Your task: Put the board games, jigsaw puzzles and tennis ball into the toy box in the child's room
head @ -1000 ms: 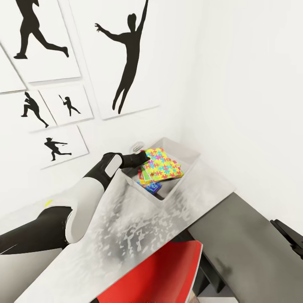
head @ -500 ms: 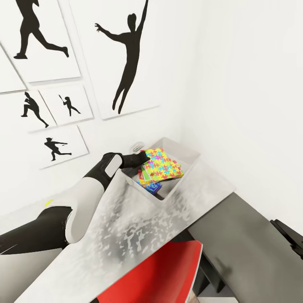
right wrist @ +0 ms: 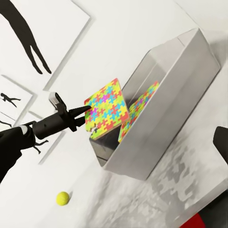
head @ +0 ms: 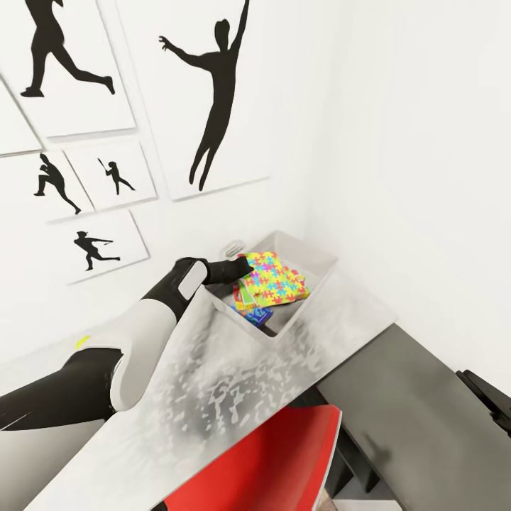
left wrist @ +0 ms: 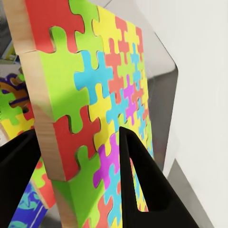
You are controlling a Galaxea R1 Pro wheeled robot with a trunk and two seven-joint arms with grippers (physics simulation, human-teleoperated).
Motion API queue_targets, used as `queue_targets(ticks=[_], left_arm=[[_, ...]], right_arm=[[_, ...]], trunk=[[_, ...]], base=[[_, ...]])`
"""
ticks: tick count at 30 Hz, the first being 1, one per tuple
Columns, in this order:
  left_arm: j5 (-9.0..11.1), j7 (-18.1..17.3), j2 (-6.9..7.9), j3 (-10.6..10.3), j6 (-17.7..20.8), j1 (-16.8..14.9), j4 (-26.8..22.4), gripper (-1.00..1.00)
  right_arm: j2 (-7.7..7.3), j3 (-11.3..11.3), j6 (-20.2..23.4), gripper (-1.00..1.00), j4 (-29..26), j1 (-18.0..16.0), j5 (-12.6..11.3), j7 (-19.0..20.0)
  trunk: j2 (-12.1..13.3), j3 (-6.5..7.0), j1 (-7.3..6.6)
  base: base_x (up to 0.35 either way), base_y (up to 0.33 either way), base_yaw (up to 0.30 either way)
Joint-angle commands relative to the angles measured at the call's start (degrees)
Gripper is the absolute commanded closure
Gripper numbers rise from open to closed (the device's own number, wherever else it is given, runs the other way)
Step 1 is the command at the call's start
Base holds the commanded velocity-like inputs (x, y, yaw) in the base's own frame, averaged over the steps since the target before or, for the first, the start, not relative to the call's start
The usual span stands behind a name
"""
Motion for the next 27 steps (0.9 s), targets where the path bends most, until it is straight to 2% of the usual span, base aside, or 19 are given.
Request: queue_targets(ticks=[1, 8, 21, 22, 27], left_arm=[[0.1, 0.0, -0.03, 0.2, 0.4, 0.0, 0.0, 1.0], [0.1, 0.0, -0.03, 0.2, 0.4, 0.0, 0.0, 1.0], [0.1, 0.0, -0.03, 0.1, 0.4, 0.0, 0.0, 1.0], [0.1, 0.0, -0.03, 0.1, 0.4, 0.0, 0.0, -1.0], [0.2, 0.0, -0.03, 0.1, 0.5, 0.0, 0.0, -1.0]], right_arm=[[-0.01, 0.0, 0.4, -1.0, 0.0, 0.0, -0.2, 0.0], [0.01, 0.0, 0.4, -1.0, 0.0, 0.0, -0.2, 0.0], [0.07, 0.0, 0.2, -1.0, 0.0, 0.0, -0.2, 0.0], [0.07, 0.1, 0.2, -1.0, 0.0, 0.0, -0.2, 0.0], [0.07, 0.1, 0.2, -1.0, 0.0, 0.0, -0.2, 0.0]], trunk=[[-0.1, -0.17, 0.03], [-0.1, -0.63, 0.03], [-0.1, -0.7, 0.03], [-0.1, -0.7, 0.03], [-0.1, -0.7, 0.03]], base=[[0.0, 0.0, 0.0], [0.0, 0.0, 0.0], [0.0, 0.0, 0.0], [0.0, 0.0, 0.0], [0.0, 0.0, 0.0]])
